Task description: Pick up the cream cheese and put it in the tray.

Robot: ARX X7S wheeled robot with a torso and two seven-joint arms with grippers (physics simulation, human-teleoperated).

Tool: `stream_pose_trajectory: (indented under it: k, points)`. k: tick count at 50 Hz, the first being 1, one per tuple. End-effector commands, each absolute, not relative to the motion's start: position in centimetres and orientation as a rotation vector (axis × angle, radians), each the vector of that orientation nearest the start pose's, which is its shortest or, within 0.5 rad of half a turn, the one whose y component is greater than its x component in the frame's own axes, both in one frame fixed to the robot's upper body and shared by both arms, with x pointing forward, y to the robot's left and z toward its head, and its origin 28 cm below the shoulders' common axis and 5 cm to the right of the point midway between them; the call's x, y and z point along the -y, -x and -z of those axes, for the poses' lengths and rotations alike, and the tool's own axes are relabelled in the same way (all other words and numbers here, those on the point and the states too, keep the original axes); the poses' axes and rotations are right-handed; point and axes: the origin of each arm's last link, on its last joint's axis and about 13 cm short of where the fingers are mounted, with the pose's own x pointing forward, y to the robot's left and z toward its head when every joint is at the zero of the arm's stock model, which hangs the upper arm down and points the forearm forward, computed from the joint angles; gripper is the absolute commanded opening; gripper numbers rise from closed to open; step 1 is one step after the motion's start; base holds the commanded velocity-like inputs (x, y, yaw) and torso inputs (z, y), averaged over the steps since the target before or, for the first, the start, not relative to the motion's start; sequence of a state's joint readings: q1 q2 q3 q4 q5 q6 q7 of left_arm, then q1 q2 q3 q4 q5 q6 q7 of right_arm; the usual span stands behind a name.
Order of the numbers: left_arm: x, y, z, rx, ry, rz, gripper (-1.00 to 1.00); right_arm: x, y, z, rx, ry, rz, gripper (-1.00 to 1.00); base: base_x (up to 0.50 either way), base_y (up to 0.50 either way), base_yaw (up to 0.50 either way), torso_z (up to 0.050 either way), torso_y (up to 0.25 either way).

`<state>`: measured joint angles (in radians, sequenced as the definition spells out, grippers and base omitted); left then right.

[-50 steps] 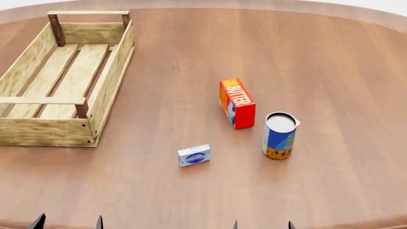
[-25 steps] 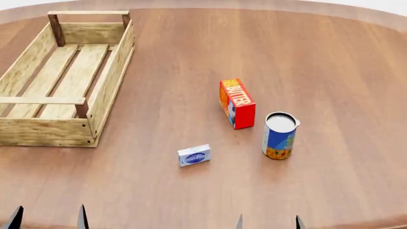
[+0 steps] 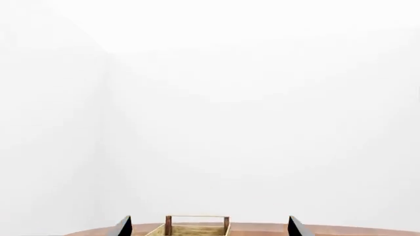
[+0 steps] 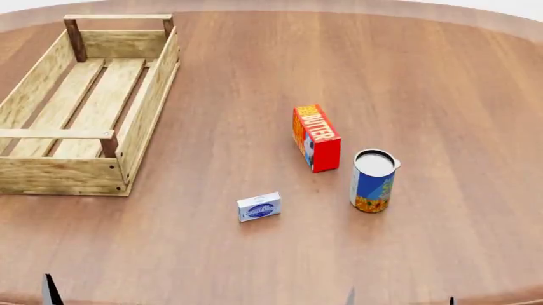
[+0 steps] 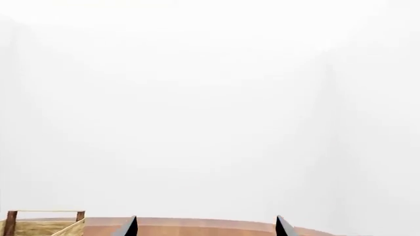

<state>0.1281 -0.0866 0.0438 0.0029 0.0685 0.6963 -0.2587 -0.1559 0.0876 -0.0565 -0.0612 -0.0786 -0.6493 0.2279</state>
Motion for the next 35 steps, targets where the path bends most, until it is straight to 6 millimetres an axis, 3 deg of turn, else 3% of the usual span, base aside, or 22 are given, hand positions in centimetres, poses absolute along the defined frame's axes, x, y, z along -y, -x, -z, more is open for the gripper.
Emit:
stream_pose_trajectory:
  k: [1,7,35]
  points:
    - [-21.23,-16.77,-3.73,0.742,-0.078,-0.157,1.00,9.89,-16.26,-4.22,0.717,0.118,0.128,1.00,0.00,0.00,0.00,0.000,0.000]
    - [-21.47,-16.60,-3.63,0.834,-0.061,-0.197,1.00,9.89,-16.36,-3.97,0.727,0.108,0.126,1.00,0.00,0.00,0.00,0.000,0.000]
    - [-21.54,-16.44,-3.65,0.859,-0.058,-0.203,1.00,9.73,-16.37,-3.92,0.727,0.133,0.133,1.00,0.00,0.00,0.00,0.000,0.000]
